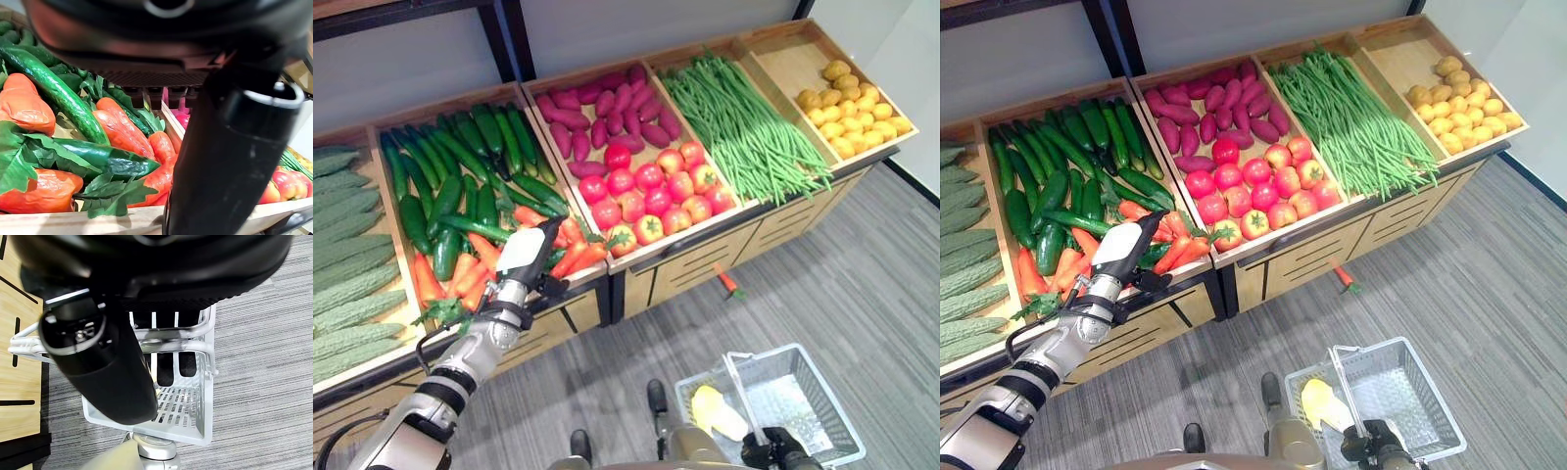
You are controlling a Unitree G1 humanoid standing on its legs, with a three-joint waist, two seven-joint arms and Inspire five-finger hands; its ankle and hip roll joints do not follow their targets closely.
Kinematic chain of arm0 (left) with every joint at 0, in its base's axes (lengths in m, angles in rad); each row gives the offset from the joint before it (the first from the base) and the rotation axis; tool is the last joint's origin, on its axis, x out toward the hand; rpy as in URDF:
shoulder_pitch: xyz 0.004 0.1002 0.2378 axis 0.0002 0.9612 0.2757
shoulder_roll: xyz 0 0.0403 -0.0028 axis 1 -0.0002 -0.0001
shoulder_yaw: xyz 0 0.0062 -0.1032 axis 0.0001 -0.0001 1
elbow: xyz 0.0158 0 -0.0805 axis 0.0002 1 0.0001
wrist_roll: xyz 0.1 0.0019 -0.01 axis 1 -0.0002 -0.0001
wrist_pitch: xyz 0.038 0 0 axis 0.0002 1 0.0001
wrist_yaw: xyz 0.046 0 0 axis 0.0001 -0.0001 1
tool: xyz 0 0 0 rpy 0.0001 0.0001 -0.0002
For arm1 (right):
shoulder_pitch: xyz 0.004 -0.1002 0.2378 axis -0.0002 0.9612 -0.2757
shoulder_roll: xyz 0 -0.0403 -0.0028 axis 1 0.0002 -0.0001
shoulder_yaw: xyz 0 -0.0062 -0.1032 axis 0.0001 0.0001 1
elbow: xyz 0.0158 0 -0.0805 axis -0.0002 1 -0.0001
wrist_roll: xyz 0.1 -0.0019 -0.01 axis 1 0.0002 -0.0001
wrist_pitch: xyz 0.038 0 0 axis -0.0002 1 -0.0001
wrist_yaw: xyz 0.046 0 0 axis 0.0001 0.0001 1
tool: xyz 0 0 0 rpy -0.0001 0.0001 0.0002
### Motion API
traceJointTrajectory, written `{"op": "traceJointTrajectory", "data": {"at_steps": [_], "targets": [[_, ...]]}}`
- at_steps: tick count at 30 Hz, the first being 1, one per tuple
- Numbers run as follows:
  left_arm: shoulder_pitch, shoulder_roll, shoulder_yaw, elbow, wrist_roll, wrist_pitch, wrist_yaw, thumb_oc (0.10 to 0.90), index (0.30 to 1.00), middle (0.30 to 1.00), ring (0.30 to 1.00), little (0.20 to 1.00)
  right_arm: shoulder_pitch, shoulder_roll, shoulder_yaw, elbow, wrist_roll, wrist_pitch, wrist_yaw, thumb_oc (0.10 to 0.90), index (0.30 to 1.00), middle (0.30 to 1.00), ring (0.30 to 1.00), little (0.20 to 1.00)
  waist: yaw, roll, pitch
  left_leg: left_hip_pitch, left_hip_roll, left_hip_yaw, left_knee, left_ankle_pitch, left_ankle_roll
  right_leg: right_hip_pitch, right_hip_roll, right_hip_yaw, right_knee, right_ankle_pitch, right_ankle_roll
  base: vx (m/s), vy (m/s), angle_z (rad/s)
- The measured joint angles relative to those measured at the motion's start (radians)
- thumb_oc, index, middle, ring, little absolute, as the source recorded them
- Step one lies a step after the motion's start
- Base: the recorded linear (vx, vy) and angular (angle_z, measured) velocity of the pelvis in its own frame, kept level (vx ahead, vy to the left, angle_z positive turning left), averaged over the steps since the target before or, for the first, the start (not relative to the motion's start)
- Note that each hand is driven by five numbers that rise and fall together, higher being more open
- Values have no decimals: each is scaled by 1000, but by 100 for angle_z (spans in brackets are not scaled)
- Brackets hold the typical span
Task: Get the vegetables into the basket
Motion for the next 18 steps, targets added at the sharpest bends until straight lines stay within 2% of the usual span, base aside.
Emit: {"op": "traceJointTrajectory", "data": {"at_steps": [4, 8, 13, 15, 18], "targets": [[-21, 12, 0, 0, 10, 0, 33, 900, 1000, 1000, 1000, 1000, -10, 5, 1, 0, 0, -2, -6, 400, 300, 300, 300, 300, 2, -14, 18, -17, 1, 2, 0, 5, -8, -18, -2, -4, 0, -1, 2, 0, 0, 0], [-38, 35, 0, -10, 11, 2, 57, 900, 1000, 1000, 1000, 1000, -25, 12, 1, 1, 0, -4, -7, 400, 300, 300, 300, 300, 4, -21, 38, -37, 20, 5, 0, 17, -6, -34, 1, -39, 6, -13, 27, 12, 1, 3], [-41, 74, 3, -26, 16, 18, 68, 900, 1000, 1000, 1000, 1000, -40, 10, 8, 8, 0, -13, -9, 400, 300, 300, 300, 300, 4, -29, 52, -36, 30, -2, -1, 19, -12, -36, 17, -41, 1, -14, 25, 24, 4, -4], [-41, 74, 4, -37, 32, 30, 68, 900, 1000, 1000, 1000, 1000, -44, 13, 15, 6, 0, -13, -9, 400, 300, 300, 300, 300, 5, -24, 57, -37, 45, 1, -1, 22, -15, -37, 23, -60, 10, -11, 25, 23, 3, 4], [-38, 72, 10, -36, 31, 43, 76, 900, 1000, 1000, 1000, 1000, -33, 19, 16, 5, 0, -13, -8, 400, 300, 300, 300, 300, 8, -33, 58, -32, 51, -8, 0, 24, -24, -26, 36, -57, 5, -11, 17, 14, 10, 7]]}}
